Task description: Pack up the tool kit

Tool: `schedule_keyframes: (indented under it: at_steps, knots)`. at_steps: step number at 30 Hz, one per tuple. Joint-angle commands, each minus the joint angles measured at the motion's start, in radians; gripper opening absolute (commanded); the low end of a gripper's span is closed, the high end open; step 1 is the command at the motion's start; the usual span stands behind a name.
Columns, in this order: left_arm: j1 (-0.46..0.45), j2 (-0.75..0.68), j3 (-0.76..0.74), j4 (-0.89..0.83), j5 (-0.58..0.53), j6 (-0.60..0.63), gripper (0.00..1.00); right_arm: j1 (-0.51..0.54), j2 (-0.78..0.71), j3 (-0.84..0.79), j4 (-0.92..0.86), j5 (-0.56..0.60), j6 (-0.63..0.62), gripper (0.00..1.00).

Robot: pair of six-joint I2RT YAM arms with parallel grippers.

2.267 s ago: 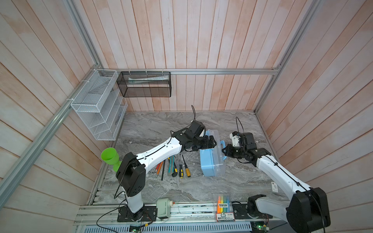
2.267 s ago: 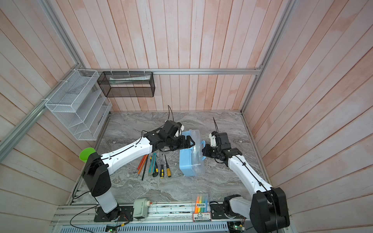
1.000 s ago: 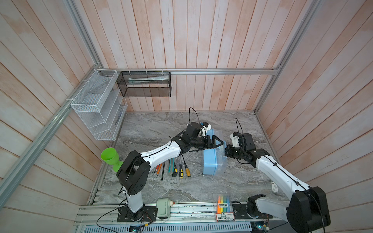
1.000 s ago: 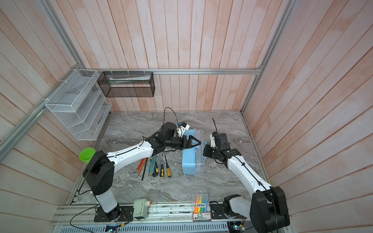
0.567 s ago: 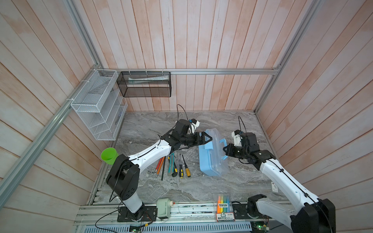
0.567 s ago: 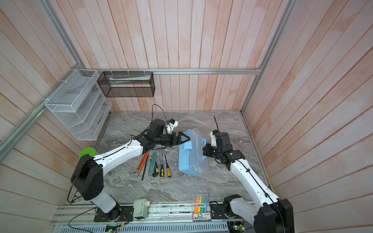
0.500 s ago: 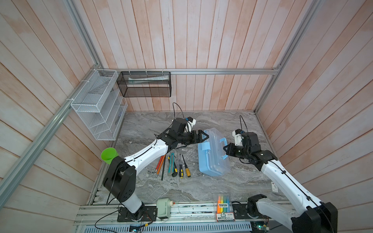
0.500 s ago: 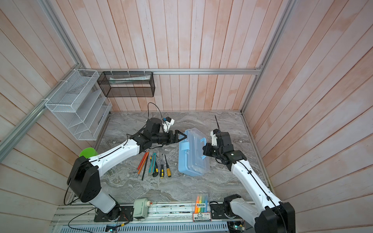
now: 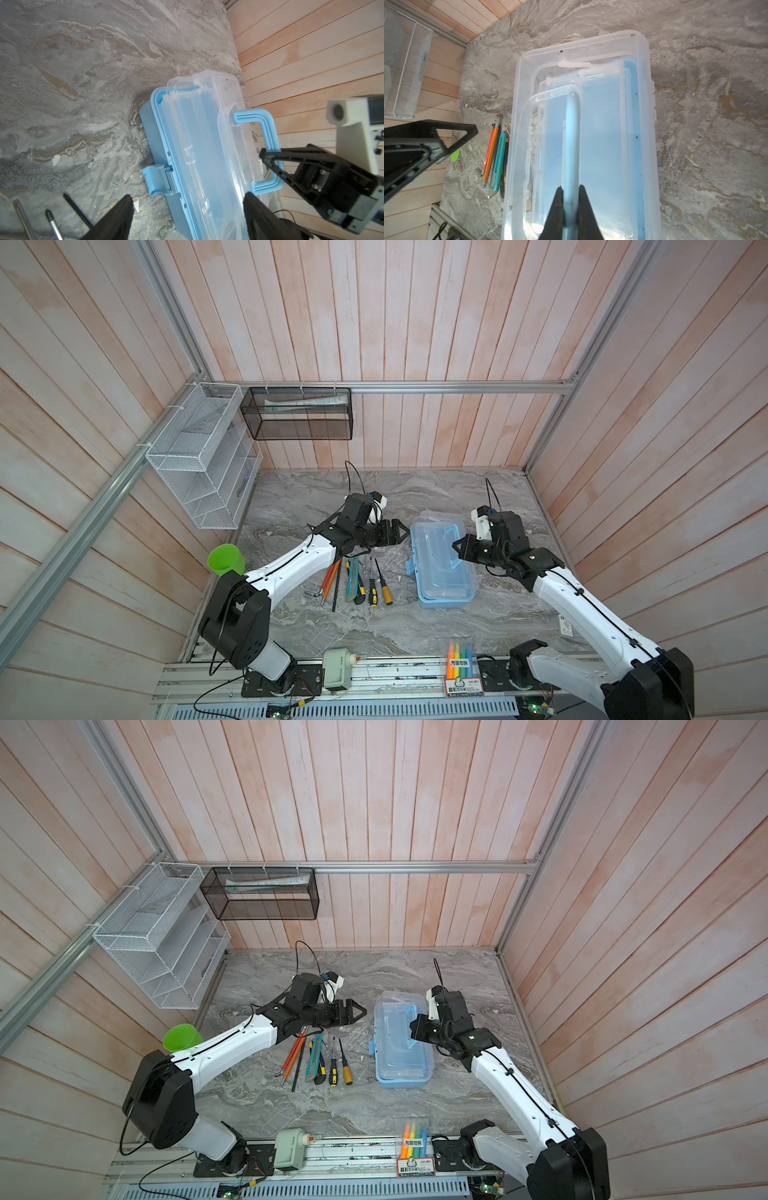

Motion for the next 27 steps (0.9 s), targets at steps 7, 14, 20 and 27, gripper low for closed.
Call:
schedule_keyframes:
  at_steps: [7,14,20,27]
  knots:
    - [-0.054,0.096,0.002,-0.021,-0.096,0.054,0.76,-0.026,-0.021,0.005,0.065,-0.044,0.009,0.0]
    - [-0.062,0.152,0.009,-0.012,-0.089,0.045,0.68,-0.147,-0.087,-0.035,0.1,-0.213,0.022,0.0]
    - [-0.064,0.179,0.022,-0.011,-0.091,0.065,0.63,-0.196,-0.112,-0.064,0.113,-0.289,0.03,0.0]
    - [-0.084,0.203,0.03,0.023,-0.084,0.087,0.62,-0.201,-0.134,-0.09,0.123,-0.307,0.039,0.0]
